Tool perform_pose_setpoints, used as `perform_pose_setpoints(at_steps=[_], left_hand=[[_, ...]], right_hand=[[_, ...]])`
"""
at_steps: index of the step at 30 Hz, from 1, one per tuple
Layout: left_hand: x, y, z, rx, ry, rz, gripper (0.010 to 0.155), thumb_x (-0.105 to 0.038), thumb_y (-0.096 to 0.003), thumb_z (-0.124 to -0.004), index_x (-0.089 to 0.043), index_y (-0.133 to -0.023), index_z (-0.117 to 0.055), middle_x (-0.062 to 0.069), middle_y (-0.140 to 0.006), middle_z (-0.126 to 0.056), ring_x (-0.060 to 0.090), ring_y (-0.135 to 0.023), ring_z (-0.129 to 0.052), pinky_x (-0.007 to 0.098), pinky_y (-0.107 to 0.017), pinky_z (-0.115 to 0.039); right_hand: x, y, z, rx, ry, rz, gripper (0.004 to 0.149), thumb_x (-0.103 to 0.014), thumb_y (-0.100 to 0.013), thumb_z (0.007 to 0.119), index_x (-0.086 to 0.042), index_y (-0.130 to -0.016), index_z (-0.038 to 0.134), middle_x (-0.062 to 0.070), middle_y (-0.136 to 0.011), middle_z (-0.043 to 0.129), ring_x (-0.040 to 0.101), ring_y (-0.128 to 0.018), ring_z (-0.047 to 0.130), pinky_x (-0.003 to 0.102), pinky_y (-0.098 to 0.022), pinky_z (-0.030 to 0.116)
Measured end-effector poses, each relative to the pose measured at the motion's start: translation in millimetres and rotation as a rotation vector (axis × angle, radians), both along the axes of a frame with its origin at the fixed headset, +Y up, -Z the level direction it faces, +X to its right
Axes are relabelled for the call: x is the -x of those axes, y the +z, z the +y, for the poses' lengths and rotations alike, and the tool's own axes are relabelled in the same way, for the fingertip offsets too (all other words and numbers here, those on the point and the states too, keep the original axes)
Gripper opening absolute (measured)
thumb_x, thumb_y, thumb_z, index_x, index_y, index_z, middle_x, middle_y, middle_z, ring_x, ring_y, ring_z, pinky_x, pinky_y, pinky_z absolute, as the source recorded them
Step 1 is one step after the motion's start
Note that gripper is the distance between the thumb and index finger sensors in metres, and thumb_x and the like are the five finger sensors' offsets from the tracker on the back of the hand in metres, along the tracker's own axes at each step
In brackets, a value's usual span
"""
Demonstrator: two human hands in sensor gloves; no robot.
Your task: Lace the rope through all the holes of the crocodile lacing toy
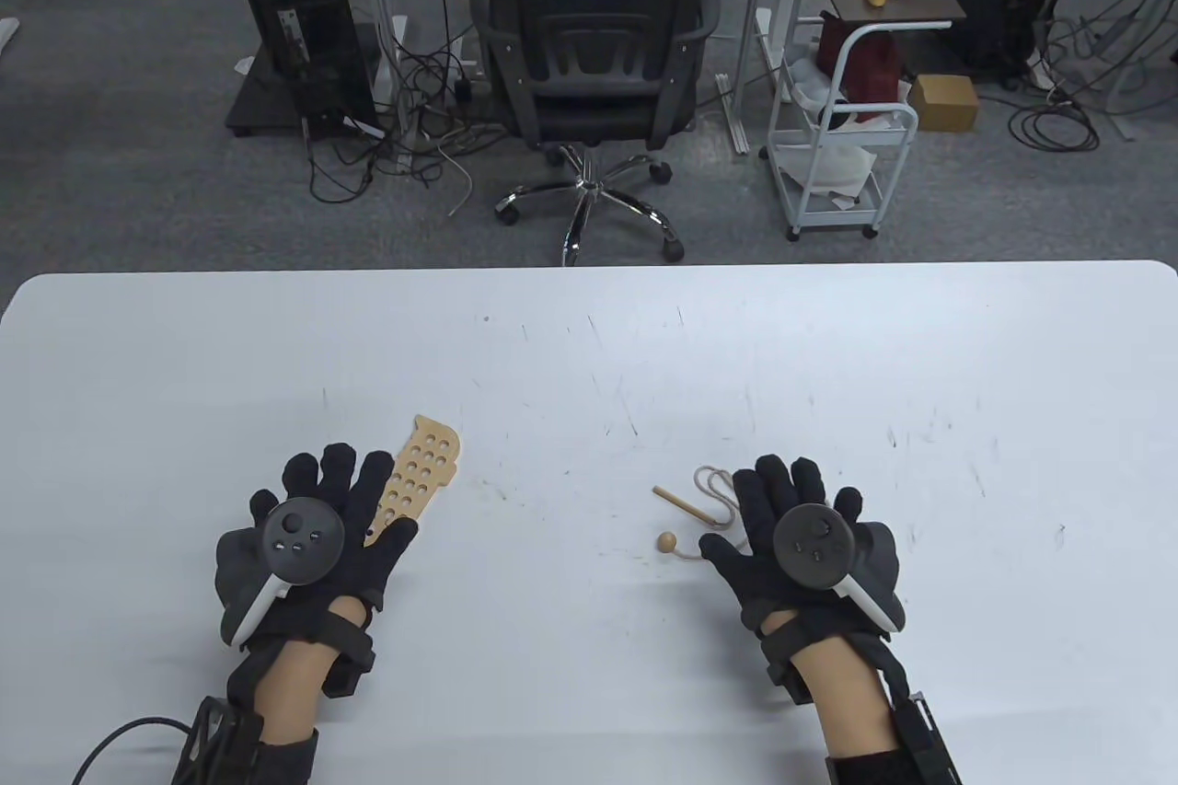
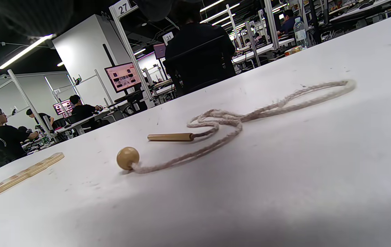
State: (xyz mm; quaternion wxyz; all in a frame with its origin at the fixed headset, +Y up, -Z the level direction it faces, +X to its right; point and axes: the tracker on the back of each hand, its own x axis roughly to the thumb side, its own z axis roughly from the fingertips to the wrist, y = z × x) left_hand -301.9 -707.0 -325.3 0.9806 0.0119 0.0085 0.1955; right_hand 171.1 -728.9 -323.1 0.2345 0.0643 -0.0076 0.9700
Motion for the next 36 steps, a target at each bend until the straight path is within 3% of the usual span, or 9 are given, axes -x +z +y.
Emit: perform_pose_setpoints(at_steps=[8, 13, 19, 29, 36], left_hand=[[1, -3, 0, -0.017, 0.01, 0.02, 0.077, -0.068, -0.0411, -0.072, -0.05, -0.11, -0.043, -0.006, -0.123, -0.032, 0.032, -0.116, -0.021, 0.065, -0.079, -0.018], [0, -9, -3, 0.027, 0.007, 0.048, 0.078, -0.068, -0.0408, -0.072, -0.048, -0.111, -0.044, -0.004, -0.123, -0.034, 0.034, -0.116, -0.023, 0.066, -0.079, -0.02], [-9, -21, 5, 0.078, 0.004, 0.046, 0.082, -0.069, -0.0395, -0.074, -0.044, -0.112, -0.045, 0.0, -0.123, -0.038, 0.046, -0.114, -0.027, 0.071, -0.078, -0.024], [-16, -49, 7, 0.179, -0.156, 0.077, 0.094, -0.071, -0.0375, -0.077, -0.031, -0.112, -0.037, 0.005, -0.121, -0.038, 0.04, -0.115, -0.039, 0.066, -0.081, -0.032], [-14, -70, -3, 0.309, -0.258, 0.108, 0.092, -0.071, -0.0368, -0.078, -0.028, -0.111, -0.045, 0.007, -0.119, -0.043, 0.037, -0.112, -0.047, 0.058, -0.082, -0.038]], right_hand=[[6, 1, 0, -0.003, 0.007, 0.026, 0.081, -0.065, -0.047, 0.067, -0.023, -0.109, 0.036, 0.005, -0.119, 0.022, 0.04, -0.104, 0.006, 0.065, -0.06, 0.0], [9, 3, 1, -0.008, 0.009, 0.042, 0.081, -0.065, -0.047, 0.067, -0.023, -0.109, 0.036, 0.005, -0.119, 0.022, 0.04, -0.104, 0.006, 0.065, -0.06, 0.001], [9, 3, 1, -0.009, 0.008, 0.054, 0.081, -0.065, -0.047, 0.067, -0.022, -0.109, 0.037, 0.005, -0.119, 0.022, 0.04, -0.104, 0.007, 0.065, -0.061, 0.002], [10, 3, 0, -0.007, -0.003, 0.058, 0.081, -0.065, -0.047, 0.067, -0.022, -0.109, 0.037, 0.006, -0.118, 0.023, 0.041, -0.104, 0.007, 0.066, -0.062, 0.005], [11, 3, 0, -0.006, -0.006, 0.068, 0.081, -0.064, -0.047, 0.067, -0.022, -0.109, 0.037, 0.006, -0.118, 0.024, 0.041, -0.104, 0.008, 0.066, -0.063, 0.006]])
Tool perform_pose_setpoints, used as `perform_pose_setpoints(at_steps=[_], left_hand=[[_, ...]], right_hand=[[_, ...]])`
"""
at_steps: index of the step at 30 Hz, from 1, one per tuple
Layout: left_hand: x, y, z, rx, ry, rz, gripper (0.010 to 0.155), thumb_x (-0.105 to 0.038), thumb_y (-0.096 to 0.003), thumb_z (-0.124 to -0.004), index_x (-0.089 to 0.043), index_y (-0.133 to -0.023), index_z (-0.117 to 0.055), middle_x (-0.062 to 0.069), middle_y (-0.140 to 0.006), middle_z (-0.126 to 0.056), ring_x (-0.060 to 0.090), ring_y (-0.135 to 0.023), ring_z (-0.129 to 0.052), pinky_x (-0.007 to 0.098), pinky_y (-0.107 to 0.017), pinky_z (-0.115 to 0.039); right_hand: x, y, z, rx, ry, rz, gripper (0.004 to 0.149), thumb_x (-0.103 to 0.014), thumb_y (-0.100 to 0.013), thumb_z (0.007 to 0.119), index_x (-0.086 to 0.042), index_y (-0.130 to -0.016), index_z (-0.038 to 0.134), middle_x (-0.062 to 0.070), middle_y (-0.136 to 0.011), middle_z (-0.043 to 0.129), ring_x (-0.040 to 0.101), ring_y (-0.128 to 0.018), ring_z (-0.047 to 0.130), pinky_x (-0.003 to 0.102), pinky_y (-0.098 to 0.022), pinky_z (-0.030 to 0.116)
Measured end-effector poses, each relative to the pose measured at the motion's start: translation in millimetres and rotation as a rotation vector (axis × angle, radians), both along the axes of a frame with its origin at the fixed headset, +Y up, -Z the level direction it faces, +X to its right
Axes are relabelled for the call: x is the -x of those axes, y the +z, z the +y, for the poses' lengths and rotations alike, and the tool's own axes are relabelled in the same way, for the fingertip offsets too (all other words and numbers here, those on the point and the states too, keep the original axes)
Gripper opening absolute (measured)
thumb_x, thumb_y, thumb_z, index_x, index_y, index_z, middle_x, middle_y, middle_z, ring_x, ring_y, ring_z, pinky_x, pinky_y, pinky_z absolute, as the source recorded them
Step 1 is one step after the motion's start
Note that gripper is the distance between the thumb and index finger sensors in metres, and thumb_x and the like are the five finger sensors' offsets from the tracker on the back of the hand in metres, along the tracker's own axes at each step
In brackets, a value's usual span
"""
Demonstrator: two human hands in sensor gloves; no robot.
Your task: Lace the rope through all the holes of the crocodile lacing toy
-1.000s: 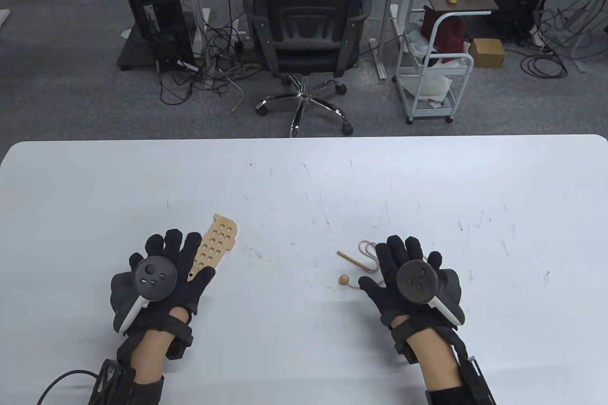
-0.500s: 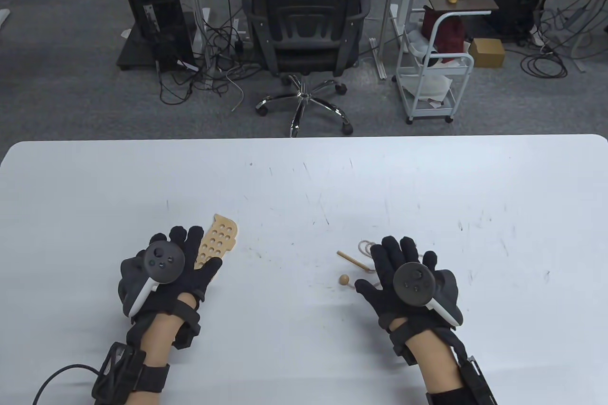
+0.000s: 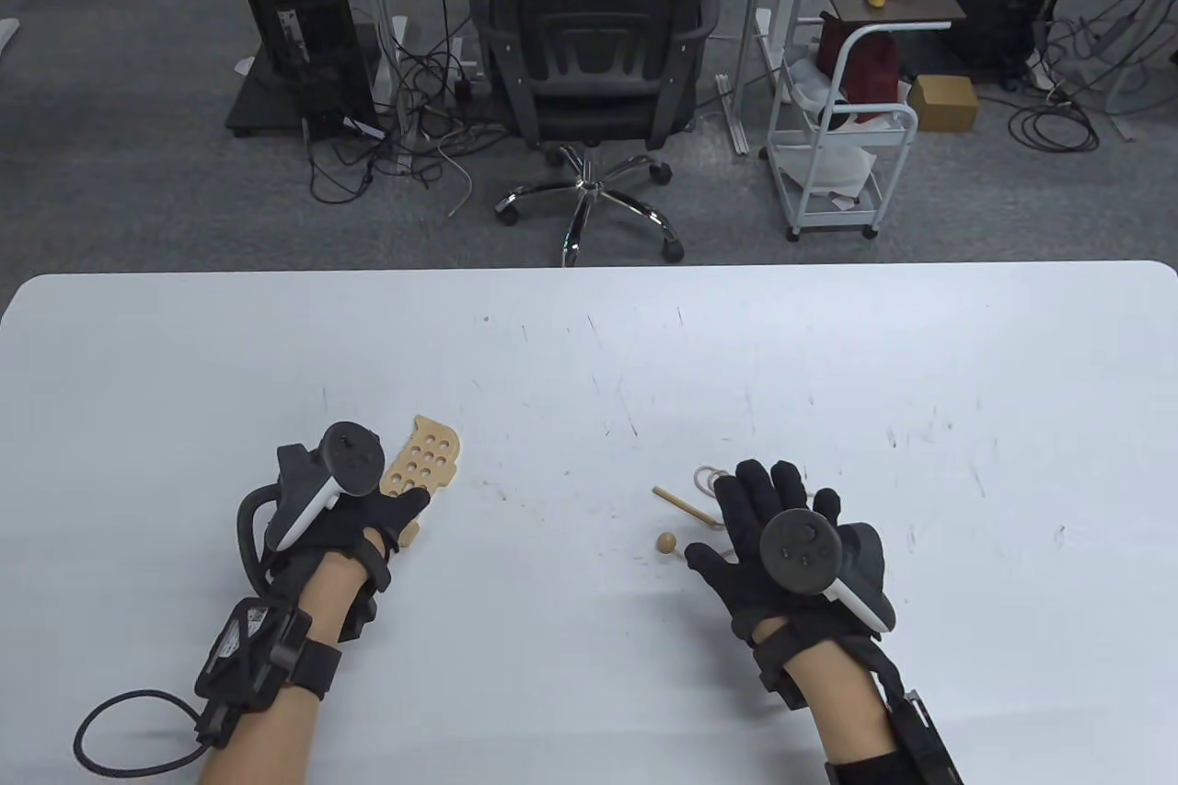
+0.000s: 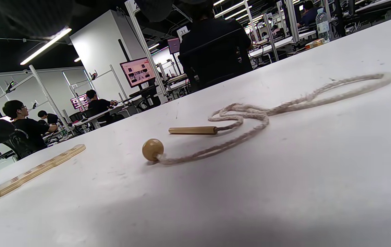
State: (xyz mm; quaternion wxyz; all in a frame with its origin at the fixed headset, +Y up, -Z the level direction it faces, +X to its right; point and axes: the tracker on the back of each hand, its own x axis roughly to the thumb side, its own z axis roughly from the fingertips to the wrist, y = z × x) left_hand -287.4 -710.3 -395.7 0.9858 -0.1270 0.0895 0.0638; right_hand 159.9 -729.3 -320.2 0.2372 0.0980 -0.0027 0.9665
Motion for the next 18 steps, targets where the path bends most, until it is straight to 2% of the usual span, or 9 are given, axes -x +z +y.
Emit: perform_pose_setpoints(at_steps=[13, 18], left_hand=[[4, -19, -35, 0.216, -0.166, 0.067, 0.092, -0.073, -0.0348, -0.078, -0.019, -0.107, -0.058, 0.011, -0.111, -0.051, 0.04, -0.102, -0.056, 0.06, -0.08, -0.041], [8, -20, -43, 0.232, -0.186, 0.091, 0.092, -0.074, -0.0336, -0.077, -0.016, -0.105, -0.063, 0.013, -0.108, -0.056, 0.041, -0.099, -0.061, 0.06, -0.08, -0.043]], right_hand=[[2, 0, 0, 0.005, -0.006, 0.013, 0.08, -0.064, -0.048, 0.067, -0.022, -0.109, 0.038, 0.006, -0.118, 0.025, 0.042, -0.104, 0.009, 0.067, -0.065, 0.01], [2, 0, -1, 0.005, -0.006, 0.017, 0.08, -0.064, -0.048, 0.067, -0.021, -0.109, 0.038, 0.006, -0.118, 0.025, 0.042, -0.104, 0.009, 0.067, -0.065, 0.011]])
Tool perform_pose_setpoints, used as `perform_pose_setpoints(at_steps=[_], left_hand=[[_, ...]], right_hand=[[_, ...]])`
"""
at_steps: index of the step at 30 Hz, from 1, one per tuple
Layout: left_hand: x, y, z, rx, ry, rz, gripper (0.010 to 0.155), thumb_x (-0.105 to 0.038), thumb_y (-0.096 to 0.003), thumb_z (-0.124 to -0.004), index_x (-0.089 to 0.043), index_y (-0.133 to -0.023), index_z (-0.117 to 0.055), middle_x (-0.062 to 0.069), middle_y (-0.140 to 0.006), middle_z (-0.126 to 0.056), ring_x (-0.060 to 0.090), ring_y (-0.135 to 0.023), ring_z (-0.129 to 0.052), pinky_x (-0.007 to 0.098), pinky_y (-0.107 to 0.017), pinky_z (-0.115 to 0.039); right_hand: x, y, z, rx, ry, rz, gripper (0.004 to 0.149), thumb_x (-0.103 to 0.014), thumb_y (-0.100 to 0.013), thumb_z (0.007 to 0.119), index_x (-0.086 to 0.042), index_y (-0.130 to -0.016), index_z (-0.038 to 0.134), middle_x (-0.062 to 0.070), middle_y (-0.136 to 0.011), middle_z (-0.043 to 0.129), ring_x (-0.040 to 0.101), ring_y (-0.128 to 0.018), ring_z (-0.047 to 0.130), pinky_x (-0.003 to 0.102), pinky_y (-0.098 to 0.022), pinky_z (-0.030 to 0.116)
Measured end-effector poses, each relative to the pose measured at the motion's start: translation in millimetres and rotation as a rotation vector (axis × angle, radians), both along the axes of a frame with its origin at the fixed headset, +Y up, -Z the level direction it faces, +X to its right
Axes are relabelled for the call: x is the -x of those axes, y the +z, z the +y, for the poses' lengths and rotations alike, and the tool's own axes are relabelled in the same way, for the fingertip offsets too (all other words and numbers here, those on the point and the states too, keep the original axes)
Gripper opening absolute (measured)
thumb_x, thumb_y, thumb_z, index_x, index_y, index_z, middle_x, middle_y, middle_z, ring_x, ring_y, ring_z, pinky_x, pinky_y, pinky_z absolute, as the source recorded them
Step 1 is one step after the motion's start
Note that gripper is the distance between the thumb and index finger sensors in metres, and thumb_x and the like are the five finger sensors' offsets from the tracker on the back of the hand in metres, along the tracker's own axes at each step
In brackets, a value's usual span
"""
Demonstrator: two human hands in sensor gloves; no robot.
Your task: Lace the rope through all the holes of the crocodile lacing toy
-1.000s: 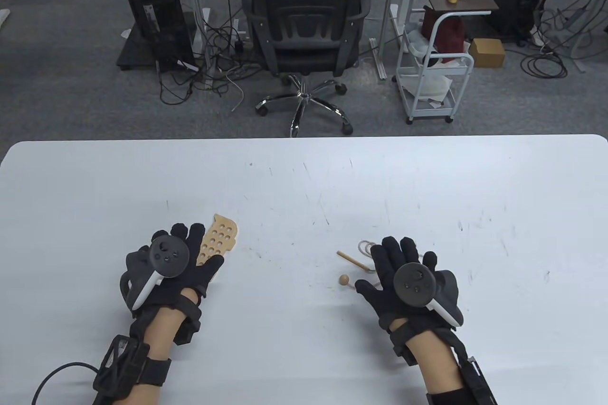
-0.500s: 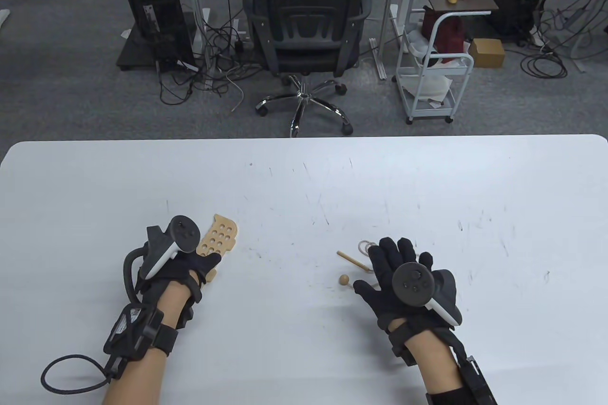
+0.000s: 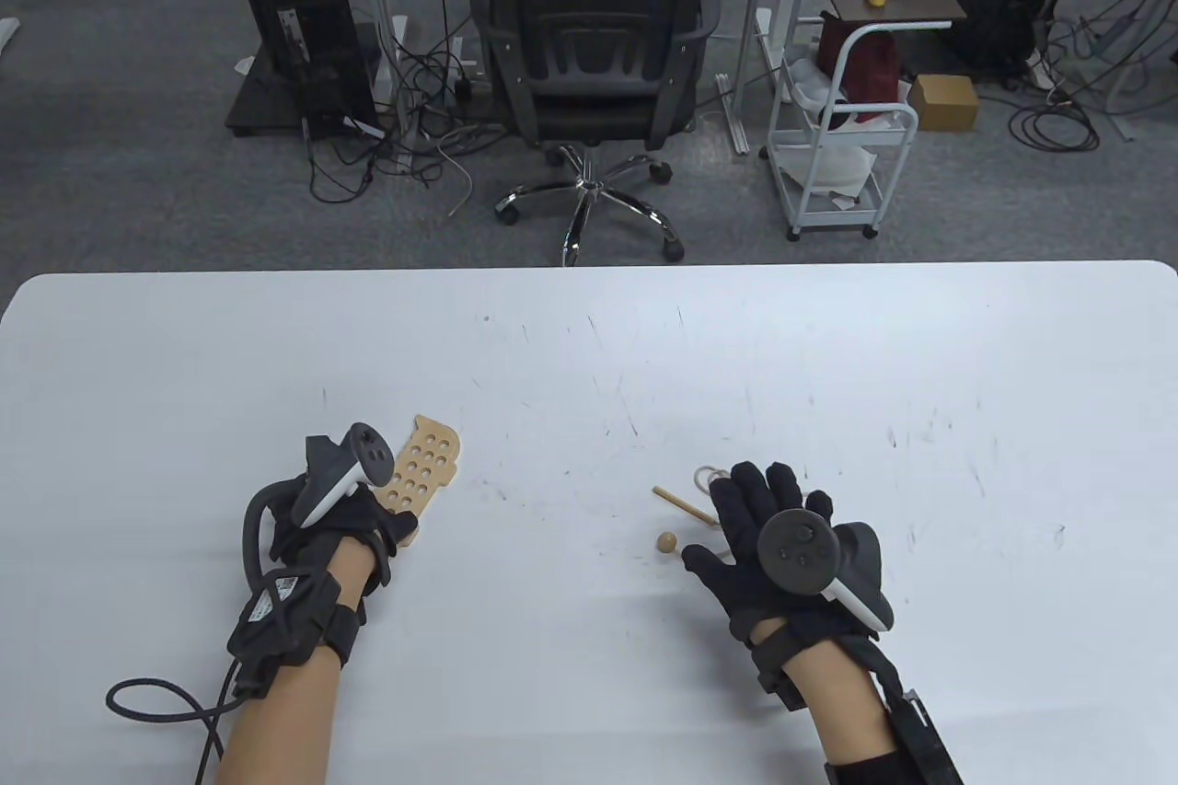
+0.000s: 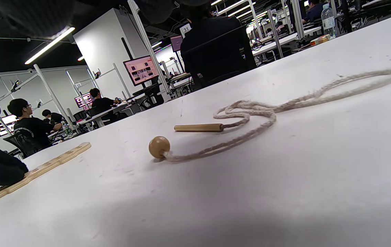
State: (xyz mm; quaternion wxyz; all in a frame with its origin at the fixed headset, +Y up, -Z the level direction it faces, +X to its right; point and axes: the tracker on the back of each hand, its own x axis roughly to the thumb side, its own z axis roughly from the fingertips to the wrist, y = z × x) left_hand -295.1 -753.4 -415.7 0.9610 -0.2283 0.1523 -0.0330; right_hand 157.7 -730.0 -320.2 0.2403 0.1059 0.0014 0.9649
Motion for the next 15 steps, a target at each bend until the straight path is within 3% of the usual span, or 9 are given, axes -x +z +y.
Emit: perform_pose_setpoints(at_steps=[8, 15], left_hand=[[-7, 1, 2, -0.072, -0.006, -0.01, 0.082, -0.068, -0.0338, -0.082, -0.015, -0.096, -0.077, 0.012, -0.101, -0.071, 0.04, -0.094, -0.073, 0.061, -0.077, -0.051], [-14, 3, -1, -0.021, 0.01, 0.021, 0.081, -0.063, -0.038, -0.077, -0.012, -0.1, -0.07, 0.015, -0.105, -0.064, 0.044, -0.096, -0.068, 0.062, -0.078, -0.047]], right_hand=[[1, 0, 0, 0.0, 0.0, 0.005, 0.08, -0.064, -0.048, 0.067, -0.021, -0.109, 0.039, 0.006, -0.118, 0.025, 0.042, -0.104, 0.009, 0.067, -0.065, 0.012], [1, 1, -1, 0.006, -0.003, 0.002, 0.08, -0.064, -0.047, 0.067, -0.021, -0.108, 0.039, 0.006, -0.118, 0.025, 0.042, -0.104, 0.009, 0.067, -0.065, 0.012]])
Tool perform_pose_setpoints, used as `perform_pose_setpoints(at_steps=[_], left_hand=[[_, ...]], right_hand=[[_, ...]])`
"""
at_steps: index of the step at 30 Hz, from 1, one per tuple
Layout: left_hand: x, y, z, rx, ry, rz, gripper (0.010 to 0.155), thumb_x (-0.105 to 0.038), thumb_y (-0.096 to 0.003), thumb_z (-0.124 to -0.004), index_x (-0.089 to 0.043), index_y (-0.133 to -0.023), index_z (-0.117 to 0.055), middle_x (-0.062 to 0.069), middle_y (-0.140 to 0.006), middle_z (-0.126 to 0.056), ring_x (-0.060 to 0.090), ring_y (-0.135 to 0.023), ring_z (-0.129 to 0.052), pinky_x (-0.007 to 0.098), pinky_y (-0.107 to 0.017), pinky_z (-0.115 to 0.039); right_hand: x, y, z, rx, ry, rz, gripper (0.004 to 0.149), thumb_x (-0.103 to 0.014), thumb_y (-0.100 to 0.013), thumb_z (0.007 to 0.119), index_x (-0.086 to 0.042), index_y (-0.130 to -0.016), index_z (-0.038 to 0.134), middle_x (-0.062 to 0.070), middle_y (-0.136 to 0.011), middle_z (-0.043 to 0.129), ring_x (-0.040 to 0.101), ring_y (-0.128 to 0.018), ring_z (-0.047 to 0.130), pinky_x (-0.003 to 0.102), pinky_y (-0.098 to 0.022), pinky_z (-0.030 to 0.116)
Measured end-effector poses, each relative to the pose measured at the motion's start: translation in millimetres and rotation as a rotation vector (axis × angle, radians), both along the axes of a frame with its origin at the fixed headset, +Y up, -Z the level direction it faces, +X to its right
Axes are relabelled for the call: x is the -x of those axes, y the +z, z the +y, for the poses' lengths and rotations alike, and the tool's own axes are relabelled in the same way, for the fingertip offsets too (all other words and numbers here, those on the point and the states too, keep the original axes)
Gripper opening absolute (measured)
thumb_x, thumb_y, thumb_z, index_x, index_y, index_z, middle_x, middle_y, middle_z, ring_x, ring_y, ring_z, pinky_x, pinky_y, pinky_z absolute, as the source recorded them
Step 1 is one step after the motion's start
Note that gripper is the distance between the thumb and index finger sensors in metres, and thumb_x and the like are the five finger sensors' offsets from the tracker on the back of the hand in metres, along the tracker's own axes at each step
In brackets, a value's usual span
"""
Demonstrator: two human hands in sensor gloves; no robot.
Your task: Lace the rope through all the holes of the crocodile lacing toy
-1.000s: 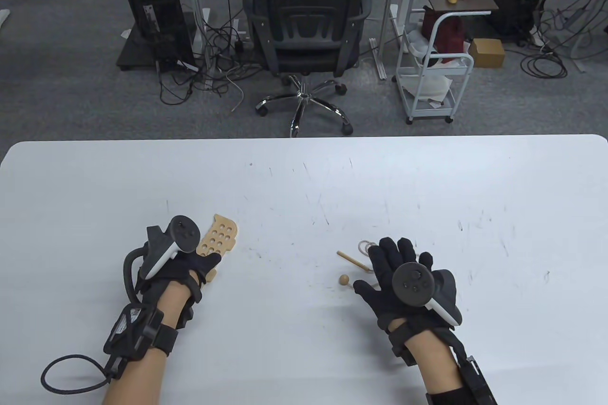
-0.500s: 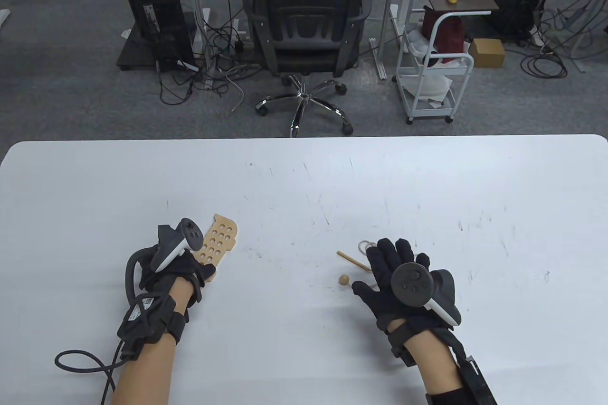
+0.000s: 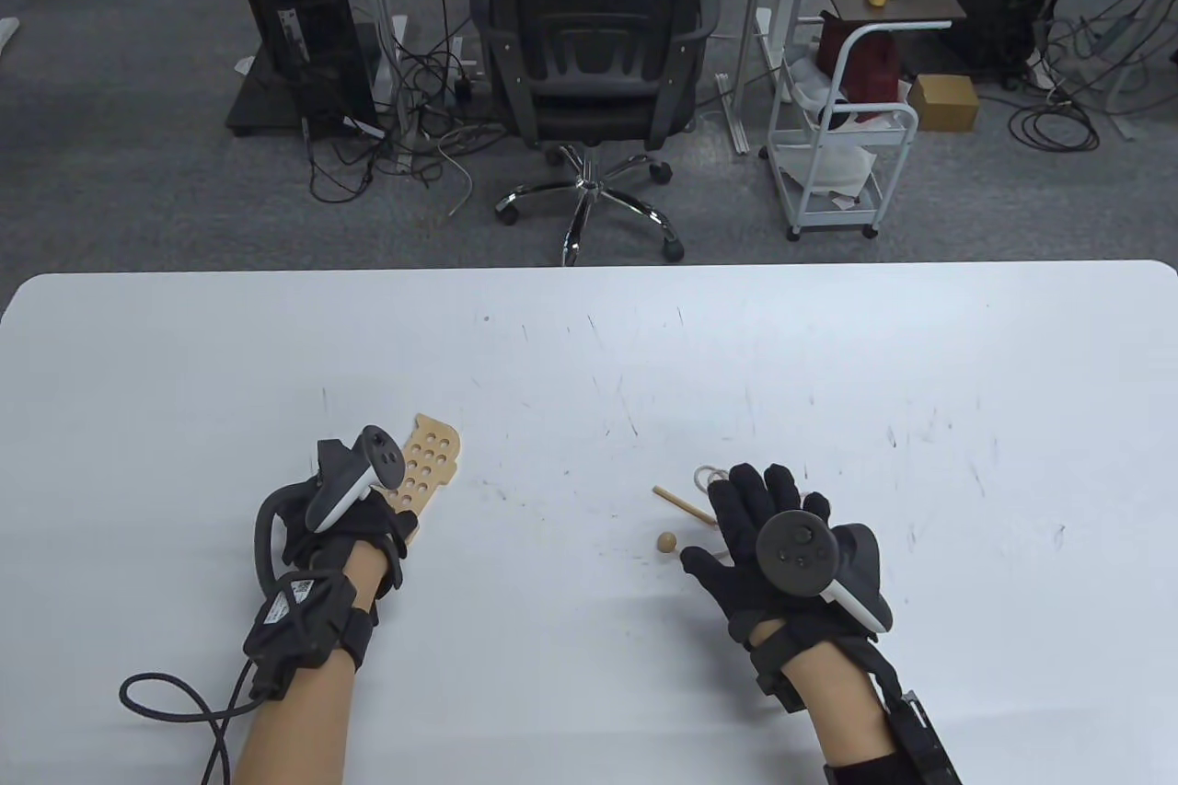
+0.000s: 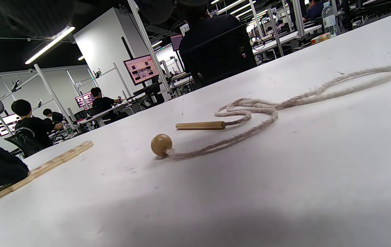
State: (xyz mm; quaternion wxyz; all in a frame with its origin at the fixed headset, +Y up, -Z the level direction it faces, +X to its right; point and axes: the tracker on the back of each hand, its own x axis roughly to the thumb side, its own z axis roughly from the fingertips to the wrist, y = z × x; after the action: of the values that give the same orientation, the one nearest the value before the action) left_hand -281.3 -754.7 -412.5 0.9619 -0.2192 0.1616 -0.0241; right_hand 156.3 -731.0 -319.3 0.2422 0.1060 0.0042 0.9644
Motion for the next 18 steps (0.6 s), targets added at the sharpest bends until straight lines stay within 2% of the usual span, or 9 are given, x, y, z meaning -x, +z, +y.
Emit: perform_pose_setpoints(at_steps=[3, 8, 11, 14, 18], left_hand=[[-4, 0, -1, 0.03, -0.01, 0.007, 0.086, -0.065, -0.0355, -0.075, -0.01, -0.101, -0.067, 0.017, -0.106, -0.061, 0.045, -0.097, -0.064, 0.063, -0.078, -0.045], [1, -1, 0, 0.002, 0.025, 0.042, 0.085, -0.065, -0.0343, -0.081, -0.012, -0.1, -0.068, 0.015, -0.105, -0.064, 0.043, -0.096, -0.067, 0.062, -0.078, -0.046], [5, 0, -2, -0.003, 0.027, 0.042, 0.086, -0.067, -0.0329, -0.08, -0.016, -0.1, -0.064, 0.011, -0.105, -0.061, 0.041, -0.097, -0.067, 0.061, -0.078, -0.048], [8, 4, -4, -0.071, 0.08, 0.057, 0.087, -0.065, -0.0324, -0.083, -0.019, -0.101, -0.056, 0.011, -0.108, -0.052, 0.043, -0.097, -0.066, 0.061, -0.078, -0.047], [5, 8, -2, -0.133, 0.07, 0.033, 0.088, -0.064, -0.0322, -0.086, -0.023, -0.101, -0.051, 0.011, -0.108, -0.054, 0.041, -0.094, -0.074, 0.06, -0.076, -0.054]], right_hand=[[0, 0, 0, 0.003, -0.002, -0.002, 0.08, -0.064, -0.047, 0.067, -0.021, -0.108, 0.039, 0.006, -0.118, 0.025, 0.042, -0.104, 0.009, 0.067, -0.065, 0.012], [0, 0, 1, -0.001, -0.009, -0.003, 0.08, -0.064, -0.048, 0.067, -0.021, -0.108, 0.039, 0.006, -0.118, 0.025, 0.042, -0.104, 0.009, 0.067, -0.065, 0.013], [0, 0, 1, -0.002, -0.009, -0.002, 0.079, -0.063, -0.048, 0.068, -0.023, -0.109, 0.039, 0.006, -0.118, 0.025, 0.042, -0.104, 0.009, 0.067, -0.065, 0.013], [-1, 0, 1, -0.001, -0.01, -0.002, 0.079, -0.063, -0.048, 0.068, -0.023, -0.109, 0.038, 0.006, -0.118, 0.025, 0.042, -0.103, 0.009, 0.067, -0.065, 0.013], [-1, 1, 2, -0.002, -0.015, -0.001, 0.079, -0.063, -0.048, 0.067, -0.022, -0.109, 0.038, 0.006, -0.118, 0.025, 0.042, -0.104, 0.009, 0.067, -0.065, 0.013]])
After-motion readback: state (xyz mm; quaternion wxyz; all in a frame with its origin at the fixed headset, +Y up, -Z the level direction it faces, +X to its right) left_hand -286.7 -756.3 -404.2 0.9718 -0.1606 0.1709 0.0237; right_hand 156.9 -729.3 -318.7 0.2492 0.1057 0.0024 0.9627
